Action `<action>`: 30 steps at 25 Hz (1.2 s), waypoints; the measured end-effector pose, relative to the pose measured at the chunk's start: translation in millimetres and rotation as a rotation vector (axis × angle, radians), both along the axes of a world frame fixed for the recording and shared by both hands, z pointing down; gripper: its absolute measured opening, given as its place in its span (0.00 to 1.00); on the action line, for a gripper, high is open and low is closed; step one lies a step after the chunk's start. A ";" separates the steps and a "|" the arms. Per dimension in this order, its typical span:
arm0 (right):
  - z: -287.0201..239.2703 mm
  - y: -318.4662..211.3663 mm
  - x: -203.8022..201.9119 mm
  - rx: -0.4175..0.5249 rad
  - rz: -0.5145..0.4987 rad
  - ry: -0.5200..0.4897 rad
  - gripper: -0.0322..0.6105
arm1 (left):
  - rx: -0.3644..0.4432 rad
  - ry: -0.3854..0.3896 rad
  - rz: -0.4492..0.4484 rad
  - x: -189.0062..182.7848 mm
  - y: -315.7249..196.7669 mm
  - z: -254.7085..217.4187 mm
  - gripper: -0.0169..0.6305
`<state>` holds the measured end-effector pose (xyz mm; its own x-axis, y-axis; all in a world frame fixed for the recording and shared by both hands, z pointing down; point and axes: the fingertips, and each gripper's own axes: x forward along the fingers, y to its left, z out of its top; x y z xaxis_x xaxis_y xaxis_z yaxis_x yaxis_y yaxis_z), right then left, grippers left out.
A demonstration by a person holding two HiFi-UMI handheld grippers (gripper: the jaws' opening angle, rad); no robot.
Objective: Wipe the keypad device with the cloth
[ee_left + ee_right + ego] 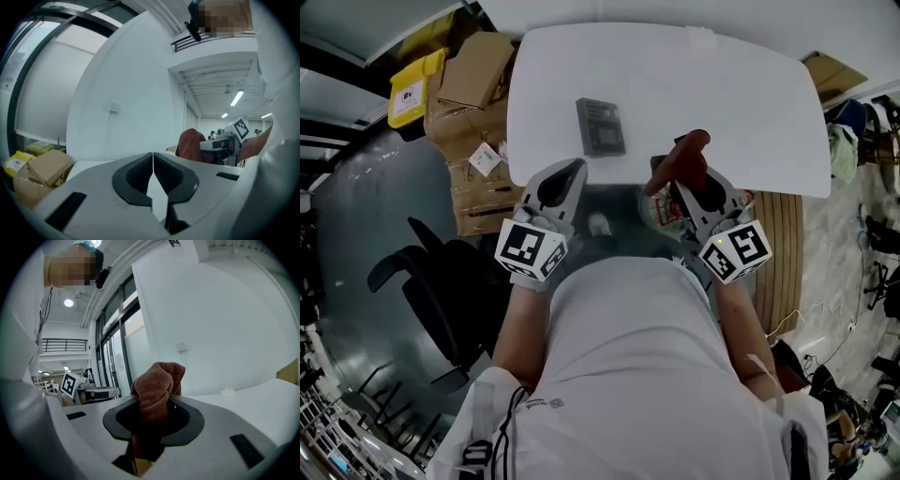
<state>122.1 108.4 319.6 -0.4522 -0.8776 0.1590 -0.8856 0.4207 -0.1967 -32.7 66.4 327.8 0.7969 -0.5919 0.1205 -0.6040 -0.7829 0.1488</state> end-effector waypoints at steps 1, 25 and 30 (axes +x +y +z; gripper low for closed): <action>1.5 -8.2 -5.5 -0.011 0.000 0.007 0.21 | 0.008 -0.027 0.023 -2.8 -5.7 3.4 0.05; 94.8 -96.9 -60.2 -0.269 -0.318 0.188 0.21 | -0.160 -0.261 0.109 1.1 -50.8 103.5 0.05; 122.2 -105.5 -77.4 -0.306 -0.429 0.259 0.21 | -0.210 -0.264 0.099 3.9 -54.9 126.6 0.05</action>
